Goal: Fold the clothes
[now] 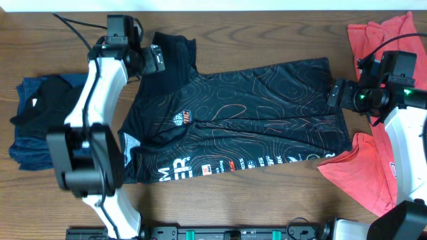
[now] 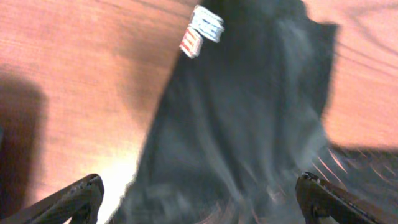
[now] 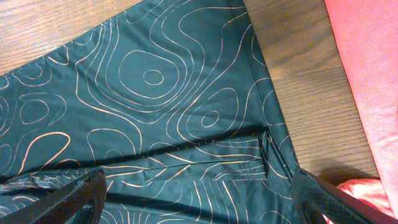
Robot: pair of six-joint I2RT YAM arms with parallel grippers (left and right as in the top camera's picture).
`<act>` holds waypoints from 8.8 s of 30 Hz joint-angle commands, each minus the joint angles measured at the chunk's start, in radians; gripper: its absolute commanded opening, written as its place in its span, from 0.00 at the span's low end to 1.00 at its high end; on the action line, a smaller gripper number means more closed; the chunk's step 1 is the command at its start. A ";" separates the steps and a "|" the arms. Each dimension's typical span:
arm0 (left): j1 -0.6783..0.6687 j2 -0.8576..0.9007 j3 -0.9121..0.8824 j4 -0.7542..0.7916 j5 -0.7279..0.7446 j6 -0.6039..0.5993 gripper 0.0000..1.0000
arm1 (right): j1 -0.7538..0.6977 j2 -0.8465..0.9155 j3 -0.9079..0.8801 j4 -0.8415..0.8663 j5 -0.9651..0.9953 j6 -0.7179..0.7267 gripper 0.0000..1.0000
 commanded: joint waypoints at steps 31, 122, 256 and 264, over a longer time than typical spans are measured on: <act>-0.026 0.304 0.034 0.180 0.063 0.030 0.36 | 0.006 0.008 0.011 -0.016 0.016 -0.016 0.92; 0.012 -0.135 0.012 -0.674 0.025 -0.087 0.06 | 0.035 0.208 0.014 0.116 0.201 0.120 0.01; -0.568 -0.143 -0.225 -0.403 0.118 -0.253 0.06 | -0.013 0.208 0.014 -0.162 0.352 0.126 0.24; -0.570 -0.143 -0.225 -0.384 0.117 -0.252 0.59 | -0.013 0.208 0.014 -0.168 0.326 0.126 0.28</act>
